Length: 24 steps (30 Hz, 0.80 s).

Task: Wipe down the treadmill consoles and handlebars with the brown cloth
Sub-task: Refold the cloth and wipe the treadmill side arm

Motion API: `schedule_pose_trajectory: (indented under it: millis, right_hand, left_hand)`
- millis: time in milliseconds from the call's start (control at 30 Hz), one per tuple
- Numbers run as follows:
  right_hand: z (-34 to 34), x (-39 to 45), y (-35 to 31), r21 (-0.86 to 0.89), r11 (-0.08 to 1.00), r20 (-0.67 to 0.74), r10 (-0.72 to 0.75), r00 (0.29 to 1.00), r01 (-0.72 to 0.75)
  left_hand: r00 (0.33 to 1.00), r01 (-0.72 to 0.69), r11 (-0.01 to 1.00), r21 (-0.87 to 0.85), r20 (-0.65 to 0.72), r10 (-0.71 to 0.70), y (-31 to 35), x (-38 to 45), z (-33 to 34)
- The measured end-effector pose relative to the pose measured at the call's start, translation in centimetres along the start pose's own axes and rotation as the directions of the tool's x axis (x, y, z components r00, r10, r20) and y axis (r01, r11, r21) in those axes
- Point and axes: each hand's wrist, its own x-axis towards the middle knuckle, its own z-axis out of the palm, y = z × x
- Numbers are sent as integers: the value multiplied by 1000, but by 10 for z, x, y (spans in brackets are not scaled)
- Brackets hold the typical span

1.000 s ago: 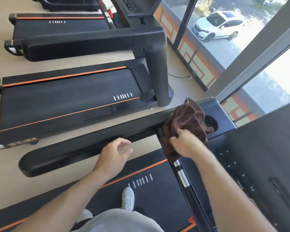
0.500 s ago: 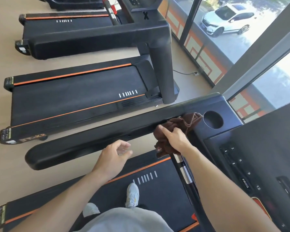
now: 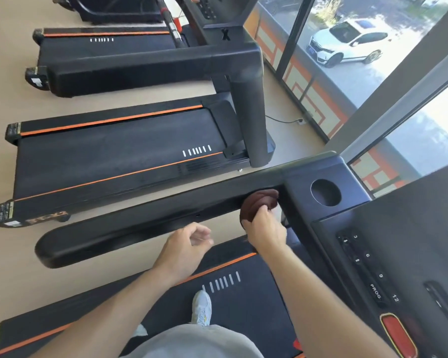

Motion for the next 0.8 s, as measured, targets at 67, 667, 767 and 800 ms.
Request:
schedule_pose_trajectory:
  millis: [67,667,767,800]
  right_hand:
    - [12,-6,-4,-110,994,-91,-21,996,11]
    - [-18,-56,-14,830,546,-301,263,917,116]
    - [-51,-87,-57,886,348,-340,37,940,307]
    - [-58,-94,-71,901,291,-299,-116,947,321]
  left_hand:
    - [1000,-17,1000,14,17,17,8,1,4]
    - [996,-87,993,-77,17,88,19,-5,-22]
    - [966,-204,939,-276,98,239,34,-17,-31]
    - [960,-236,895,-379,49,274,41,-22,-35]
